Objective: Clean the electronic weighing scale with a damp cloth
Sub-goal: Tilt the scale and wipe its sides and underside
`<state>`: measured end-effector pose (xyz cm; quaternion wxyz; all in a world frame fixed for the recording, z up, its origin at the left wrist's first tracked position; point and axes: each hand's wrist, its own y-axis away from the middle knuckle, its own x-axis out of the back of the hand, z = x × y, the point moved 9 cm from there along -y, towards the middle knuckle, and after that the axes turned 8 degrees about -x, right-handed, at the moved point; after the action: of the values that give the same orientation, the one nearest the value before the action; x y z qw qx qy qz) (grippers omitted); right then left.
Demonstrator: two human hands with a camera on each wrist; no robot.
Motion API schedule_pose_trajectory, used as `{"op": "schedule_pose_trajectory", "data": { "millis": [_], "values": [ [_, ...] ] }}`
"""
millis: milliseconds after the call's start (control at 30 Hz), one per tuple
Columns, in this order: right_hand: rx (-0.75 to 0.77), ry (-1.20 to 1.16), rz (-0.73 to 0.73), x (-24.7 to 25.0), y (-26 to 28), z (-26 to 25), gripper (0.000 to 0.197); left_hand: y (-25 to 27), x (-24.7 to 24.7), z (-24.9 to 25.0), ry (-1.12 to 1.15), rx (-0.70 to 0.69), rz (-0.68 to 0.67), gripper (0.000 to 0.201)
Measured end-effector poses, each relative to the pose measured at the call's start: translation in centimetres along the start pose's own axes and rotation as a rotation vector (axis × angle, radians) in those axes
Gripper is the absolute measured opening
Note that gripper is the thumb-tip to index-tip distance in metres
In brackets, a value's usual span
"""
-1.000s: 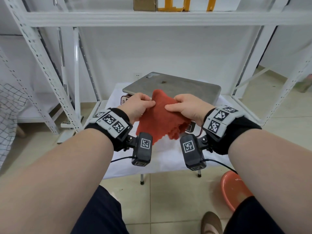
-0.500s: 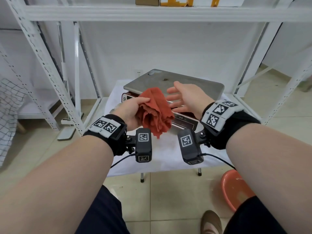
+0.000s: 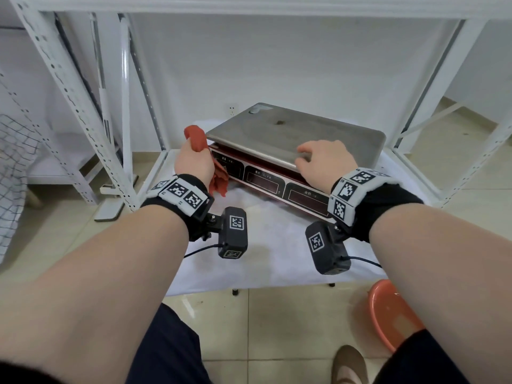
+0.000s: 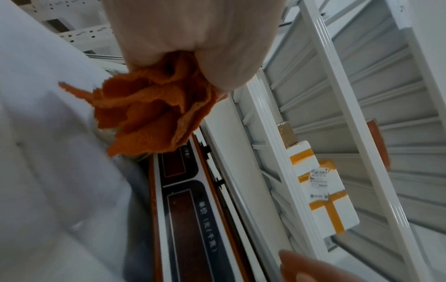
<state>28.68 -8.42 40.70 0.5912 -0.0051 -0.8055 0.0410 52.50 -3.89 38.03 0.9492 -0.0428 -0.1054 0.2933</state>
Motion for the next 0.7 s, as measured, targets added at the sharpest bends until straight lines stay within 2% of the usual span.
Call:
{"op": "schedule_pose_trajectory", "data": {
  "millis": [67,133,200,300,333,400,500,633,700],
  "values": [
    [0.017,0.036,0.017,-0.1,-0.1,0.3,0.034,-0.5,-1.2,-0.2,-0.047,-0.021,-0.038,0.019],
    [0.048,0.021,0.021,-0.2,-0.3,0.6,0.031,-1.3,-2.5,-0.3,-0.144,-0.058,-0.083,0.02],
    [0.08,-0.013,0.011,-0.6,-0.7,1.0,0.033,-2.7,-3.8,-1.0,-0.33,-0.087,-0.123,0.026],
    [0.121,-0.058,0.017,-0.8,-1.1,1.0,0.048,-4.6,-4.3,-2.6,-0.493,-0.05,-0.137,0.045],
    [0.122,-0.075,0.019,-0.8,-1.2,0.9,0.051,-4.4,-4.5,-2.3,-0.565,-0.058,-0.159,0.045],
    [0.112,-0.099,0.015,-0.9,-1.4,1.1,0.052,-4.0,-4.6,-1.6,-0.773,-0.12,-0.191,0.038],
    [0.106,-0.131,0.004,-0.9,-1.5,1.2,0.05,-4.2,-5.0,-1.6,-1.003,-0.197,-0.217,0.039],
    [0.109,-0.148,0.008,-0.8,-1.5,1.2,0.047,-3.6,-5.5,-1.4,-1.129,-0.338,-0.239,0.034],
    [0.108,-0.147,0.012,-0.9,-1.6,1.2,0.046,-3.4,-5.8,-1.4,-1.14,-0.378,-0.279,0.041]
  ]
}}
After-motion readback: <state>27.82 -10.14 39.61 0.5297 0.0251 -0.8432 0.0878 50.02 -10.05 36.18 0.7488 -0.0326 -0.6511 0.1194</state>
